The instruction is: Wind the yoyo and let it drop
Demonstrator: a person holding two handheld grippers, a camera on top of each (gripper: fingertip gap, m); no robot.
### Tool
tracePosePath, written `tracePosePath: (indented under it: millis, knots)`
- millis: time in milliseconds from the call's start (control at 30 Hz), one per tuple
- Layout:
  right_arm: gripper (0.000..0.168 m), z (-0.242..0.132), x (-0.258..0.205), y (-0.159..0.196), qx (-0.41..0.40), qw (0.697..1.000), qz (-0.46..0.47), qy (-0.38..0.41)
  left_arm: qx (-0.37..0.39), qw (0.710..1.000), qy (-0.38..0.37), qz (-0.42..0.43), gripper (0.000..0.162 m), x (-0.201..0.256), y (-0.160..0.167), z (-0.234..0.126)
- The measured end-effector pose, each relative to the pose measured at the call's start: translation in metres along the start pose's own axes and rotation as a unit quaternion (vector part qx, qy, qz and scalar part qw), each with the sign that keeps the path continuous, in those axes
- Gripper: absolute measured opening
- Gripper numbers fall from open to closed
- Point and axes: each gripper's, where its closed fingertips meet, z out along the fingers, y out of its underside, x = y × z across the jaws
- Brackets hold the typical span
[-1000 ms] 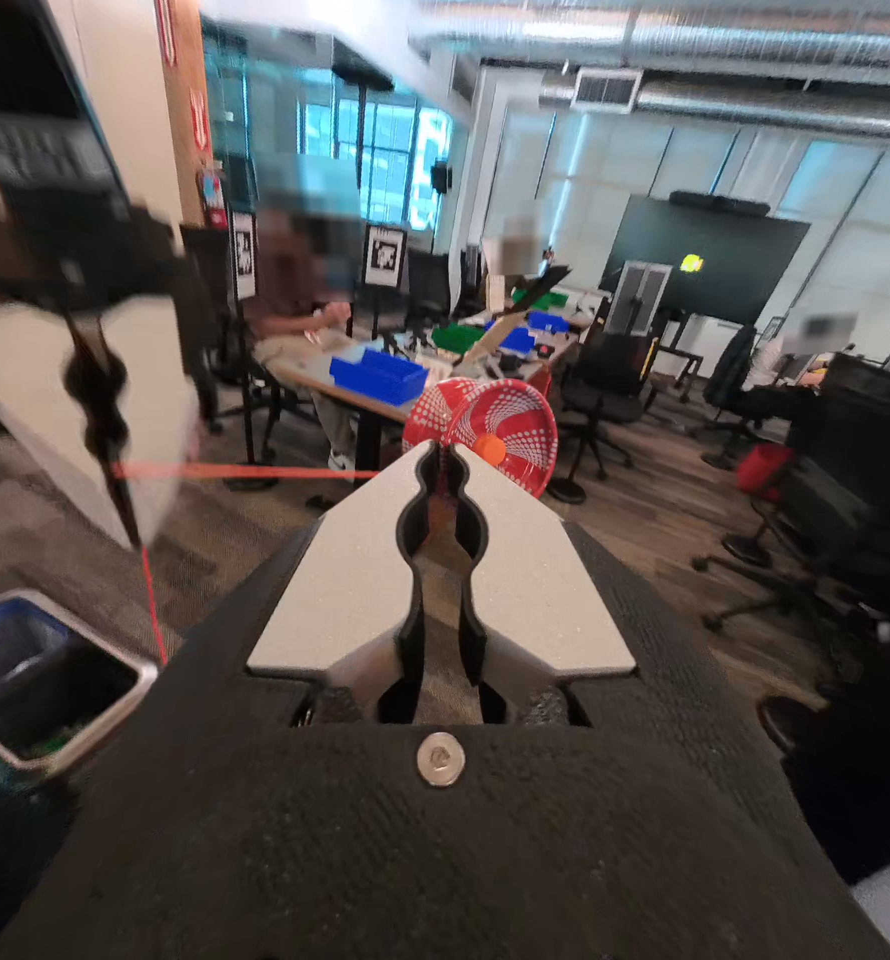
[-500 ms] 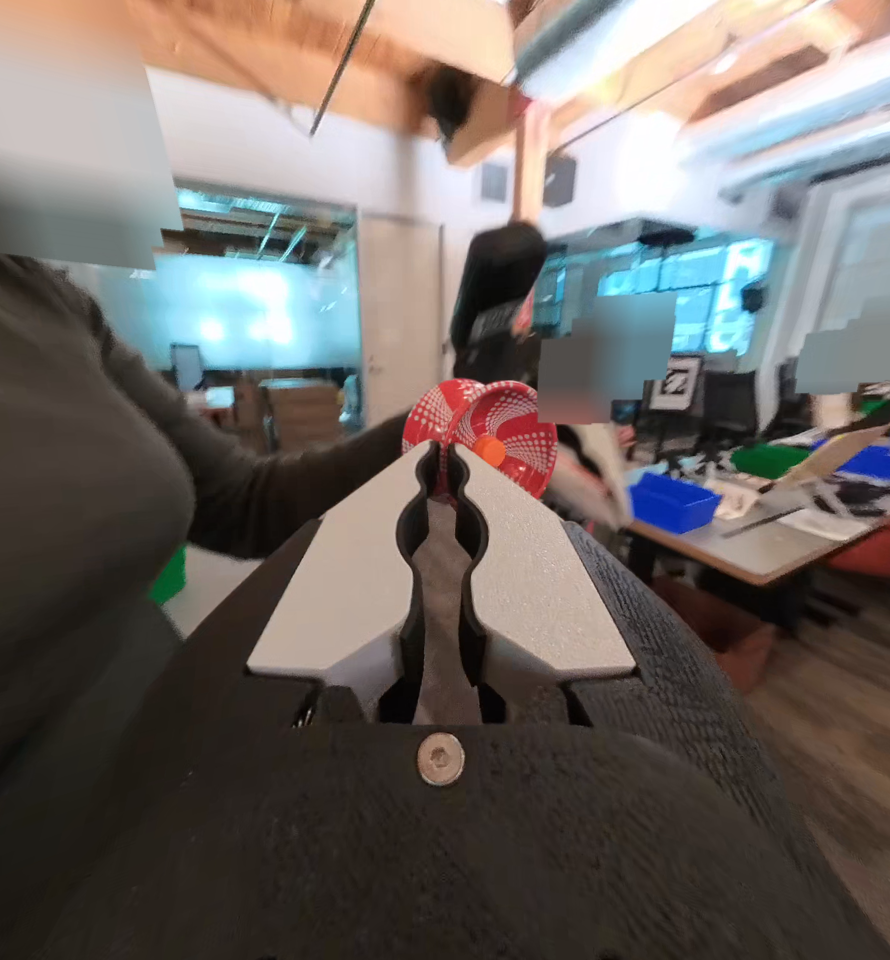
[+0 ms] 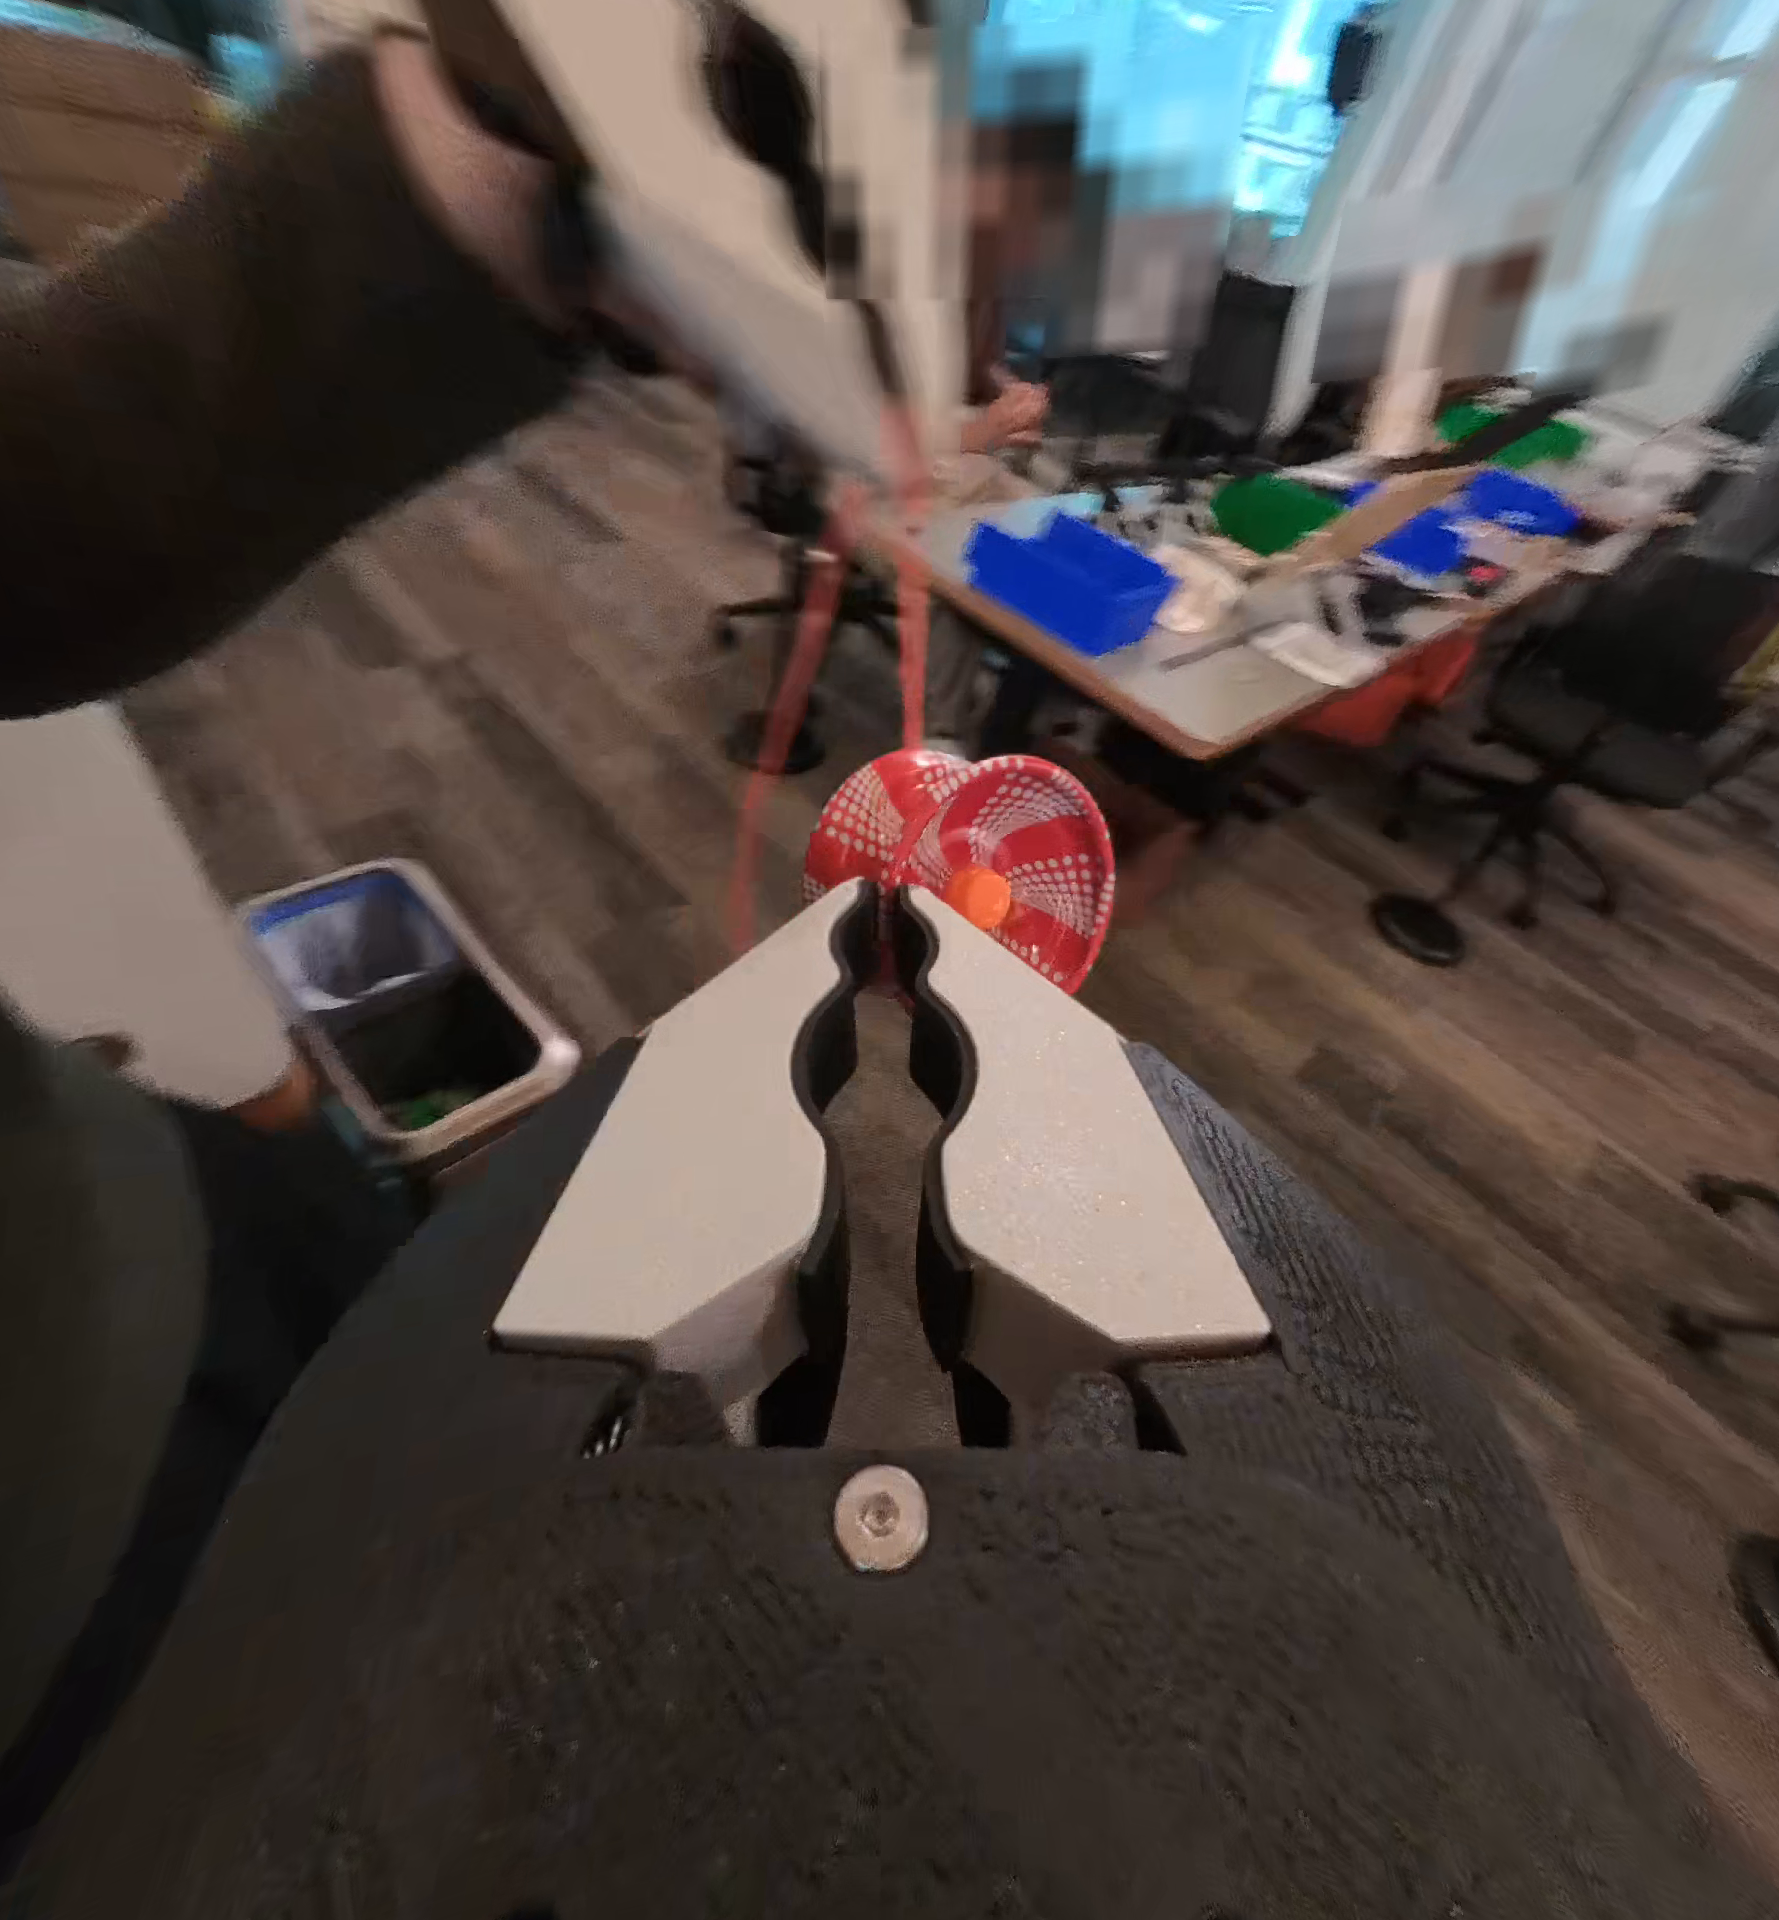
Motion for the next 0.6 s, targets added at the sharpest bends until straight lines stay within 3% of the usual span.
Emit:
tracePosePath:
  millis: [133,233,333,467,600]
  knots:
    - [0.0,-0.009,-0.044,-0.037,0.102,0.982,0.039,-0.151,-0.046,0.999,-0.022,-0.016,0.0,-0.018,0.024,0.011]
    - [0.0,-0.015,-0.033,-0.059,0.175,0.972,0.07,-0.141,-0.068,0.997,0.005,-0.048,0.0,-0.004,0.049,0.035]
    - [0.0,-0.022,0.003,-0.064,0.247,0.958,0.132,-0.065,-0.085,0.992,0.065,-0.073,0.0,0.031,0.067,0.056]
    - [0.0,-0.008,0.037,-0.01,0.139,0.981,0.12,0.059,-0.026,0.987,0.135,-0.088,0.0,0.068,0.05,0.057]
    - [0.001,0.012,0.017,0.024,0.021,0.998,0.05,0.045,-0.004,0.994,0.088,-0.066,0.0,0.042,0.031,0.034]
